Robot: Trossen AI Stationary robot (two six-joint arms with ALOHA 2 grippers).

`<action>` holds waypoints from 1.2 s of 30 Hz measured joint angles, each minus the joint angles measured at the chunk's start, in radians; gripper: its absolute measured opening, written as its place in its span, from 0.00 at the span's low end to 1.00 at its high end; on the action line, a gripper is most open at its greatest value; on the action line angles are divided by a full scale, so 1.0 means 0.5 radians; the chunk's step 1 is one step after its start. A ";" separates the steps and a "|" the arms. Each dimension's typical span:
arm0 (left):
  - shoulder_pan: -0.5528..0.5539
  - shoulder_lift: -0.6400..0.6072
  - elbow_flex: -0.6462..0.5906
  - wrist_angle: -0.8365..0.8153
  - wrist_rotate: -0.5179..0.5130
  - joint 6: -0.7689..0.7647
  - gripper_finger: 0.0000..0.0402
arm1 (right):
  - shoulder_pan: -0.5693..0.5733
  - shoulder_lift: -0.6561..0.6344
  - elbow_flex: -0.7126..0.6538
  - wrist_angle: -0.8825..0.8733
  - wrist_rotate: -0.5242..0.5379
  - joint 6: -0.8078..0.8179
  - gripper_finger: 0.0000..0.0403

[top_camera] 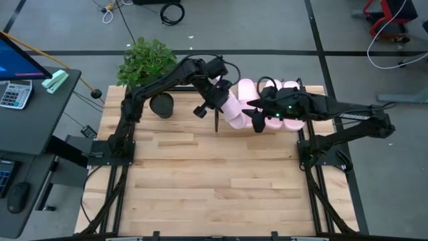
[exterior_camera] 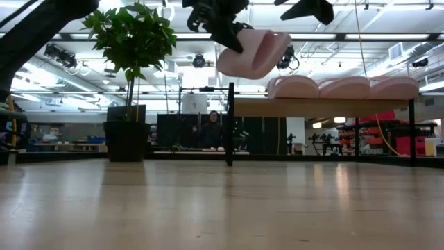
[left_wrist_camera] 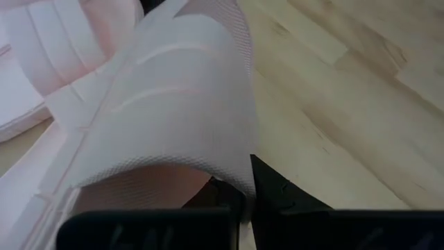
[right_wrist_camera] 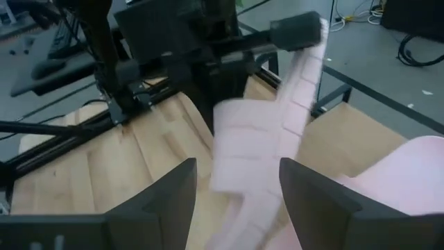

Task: Pick and place slides into the shelf
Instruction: Put the pink slide on the shelf

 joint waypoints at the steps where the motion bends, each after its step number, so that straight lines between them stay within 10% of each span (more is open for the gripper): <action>1: 0.003 0.004 0.000 0.008 0.005 0.004 0.03 | 0.001 0.010 0.000 0.012 -0.003 0.008 0.53; 36: 0.153 0.025 0.001 -0.009 0.069 0.141 0.03 | 0.001 0.126 0.001 0.020 0.050 0.088 0.53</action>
